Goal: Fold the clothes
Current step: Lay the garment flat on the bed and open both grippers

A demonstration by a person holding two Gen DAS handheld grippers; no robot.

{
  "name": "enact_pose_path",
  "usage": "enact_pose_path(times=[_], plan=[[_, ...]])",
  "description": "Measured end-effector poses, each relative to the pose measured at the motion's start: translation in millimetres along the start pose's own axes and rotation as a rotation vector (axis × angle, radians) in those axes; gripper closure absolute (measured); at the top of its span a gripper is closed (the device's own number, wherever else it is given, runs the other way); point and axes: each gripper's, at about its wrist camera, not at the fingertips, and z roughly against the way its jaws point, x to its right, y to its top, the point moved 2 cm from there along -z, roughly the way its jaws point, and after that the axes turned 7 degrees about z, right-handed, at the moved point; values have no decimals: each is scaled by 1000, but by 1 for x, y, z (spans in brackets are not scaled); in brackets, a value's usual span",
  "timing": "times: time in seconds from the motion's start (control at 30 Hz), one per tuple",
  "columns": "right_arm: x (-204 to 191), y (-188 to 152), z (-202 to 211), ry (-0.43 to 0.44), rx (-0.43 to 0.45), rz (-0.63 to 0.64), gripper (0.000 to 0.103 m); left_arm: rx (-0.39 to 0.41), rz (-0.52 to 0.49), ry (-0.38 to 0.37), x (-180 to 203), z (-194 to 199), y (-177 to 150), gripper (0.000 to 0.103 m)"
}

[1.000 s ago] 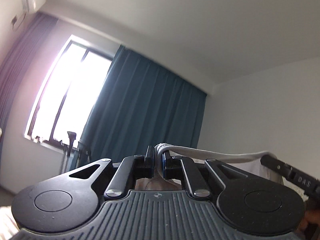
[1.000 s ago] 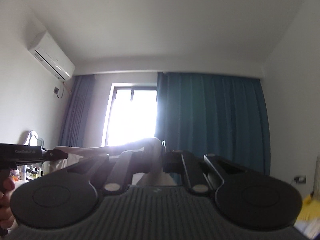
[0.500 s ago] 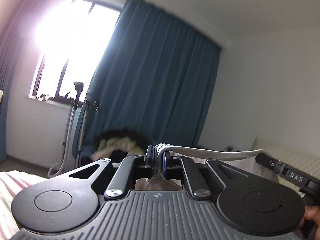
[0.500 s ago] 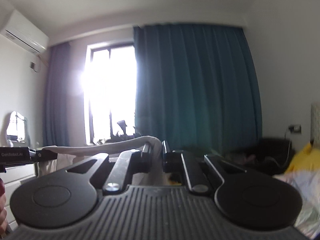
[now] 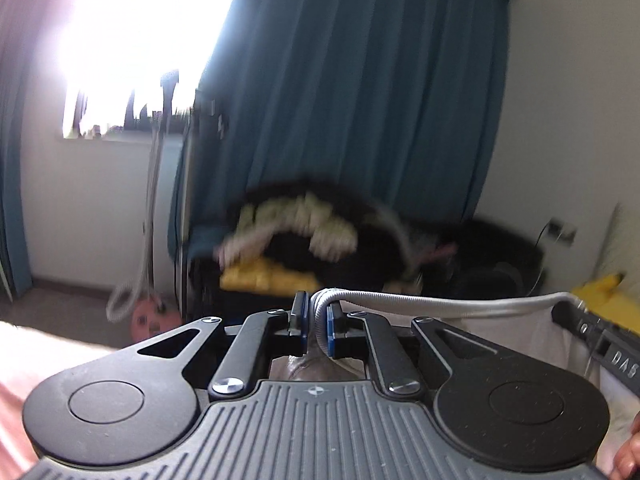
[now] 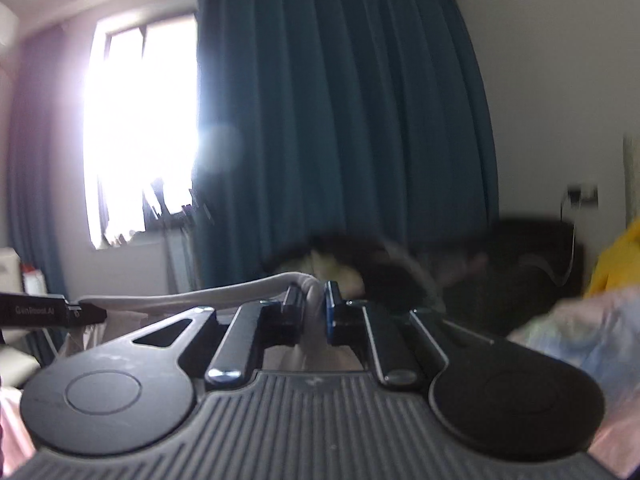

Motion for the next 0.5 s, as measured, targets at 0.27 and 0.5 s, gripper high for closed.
enact_pose_path(times=[0.27,0.5], plan=[[18,-126,-112,8,-277,-46,89,-275,13,121,-43,-150,-91,90],[25,-182,-144,27,-423,-73,79,-299,-92,73,-49,-161,-104,62]])
